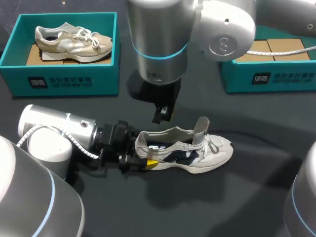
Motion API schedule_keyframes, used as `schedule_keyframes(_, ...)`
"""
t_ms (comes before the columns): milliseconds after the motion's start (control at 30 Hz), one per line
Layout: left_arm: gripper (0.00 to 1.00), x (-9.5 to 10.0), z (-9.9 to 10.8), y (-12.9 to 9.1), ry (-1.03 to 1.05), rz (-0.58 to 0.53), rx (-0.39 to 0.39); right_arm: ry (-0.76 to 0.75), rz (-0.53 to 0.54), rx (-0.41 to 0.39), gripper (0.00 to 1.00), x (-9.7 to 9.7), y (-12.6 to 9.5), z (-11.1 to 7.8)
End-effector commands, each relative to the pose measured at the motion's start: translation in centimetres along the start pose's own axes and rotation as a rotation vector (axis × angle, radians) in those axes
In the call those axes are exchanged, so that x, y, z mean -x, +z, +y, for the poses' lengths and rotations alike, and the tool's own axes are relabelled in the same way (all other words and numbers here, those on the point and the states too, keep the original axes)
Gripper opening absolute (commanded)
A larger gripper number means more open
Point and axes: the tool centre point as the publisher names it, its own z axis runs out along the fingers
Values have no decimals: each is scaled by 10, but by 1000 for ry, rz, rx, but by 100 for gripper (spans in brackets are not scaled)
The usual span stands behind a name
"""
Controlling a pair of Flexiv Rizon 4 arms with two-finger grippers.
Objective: Take the shoe out of the shoebox, open the shoe tongue, remove and reinsert the insole, then place the shoe into the shoebox
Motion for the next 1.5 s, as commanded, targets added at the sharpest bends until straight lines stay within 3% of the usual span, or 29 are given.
schedule_keyframes(33,0,1,1,2,0,1,3,0,1,-5,0,0,4,4)
schedule_keyframes(233,0,1,1,2,0,1,3,0,1,-5,0,0,4,4)
schedule_keyframes(500,0,1,1,2,0,1,3,-143,74,4,0,-14,51,12)
schedule_keyframes(967,0,1,1,2,0,1,3,-143,74,4,0,-14,51,12)
schedule_keyframes(1500,0,1,1,2,0,1,3,-245,55,38,0,-11,91,1)
